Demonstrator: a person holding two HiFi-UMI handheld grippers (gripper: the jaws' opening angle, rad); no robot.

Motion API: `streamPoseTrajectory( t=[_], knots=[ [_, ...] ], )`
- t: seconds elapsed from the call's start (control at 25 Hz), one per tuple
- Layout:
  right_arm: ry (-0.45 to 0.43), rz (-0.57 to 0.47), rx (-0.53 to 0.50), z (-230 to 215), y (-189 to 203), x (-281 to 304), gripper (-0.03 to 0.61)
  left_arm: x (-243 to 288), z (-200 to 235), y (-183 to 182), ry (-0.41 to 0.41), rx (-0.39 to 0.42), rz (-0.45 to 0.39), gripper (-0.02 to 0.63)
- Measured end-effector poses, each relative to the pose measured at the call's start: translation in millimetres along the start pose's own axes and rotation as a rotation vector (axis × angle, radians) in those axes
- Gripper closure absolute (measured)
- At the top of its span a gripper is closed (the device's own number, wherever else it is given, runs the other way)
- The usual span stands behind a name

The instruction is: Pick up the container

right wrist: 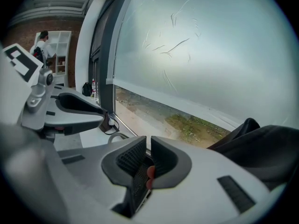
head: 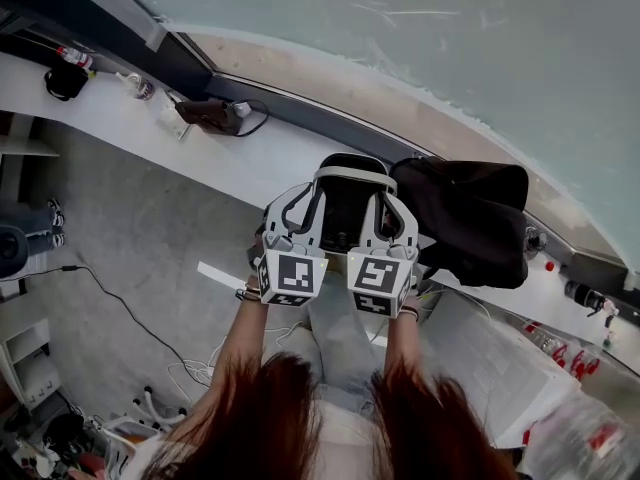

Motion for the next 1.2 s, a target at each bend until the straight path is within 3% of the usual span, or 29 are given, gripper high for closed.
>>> streamPoseTrajectory(
  t=[0.48,0.64,0.88,1.2],
  knots=[
    [0.002,0.063,-0.018,-3,19,22,0.547,23,-3,25,0.050,0.025,0.052,0.531],
    [-0.025,0.089,-0.030,1,26,28,0.497,30,-2,33,0.055,0.034,0.074,0.522],
    [-0.008,0.122,-0.123,3,38,34,0.471,40,-4,43,0.073,0.087,0.110,0.506],
    [0.022,0.138,-0.128,0,48,41,0.463,52,-7,56,0.080,0.092,0.137,0.495]
  ],
)
Point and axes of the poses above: the fingertips, and each gripper's own axes: x forward along the fingers, z to its left, y out of its underside, the point moved 6 cm from there along -x, backward along the fingers, and after that the axes turned 11 degrees about -z, right-handed, at the moved point
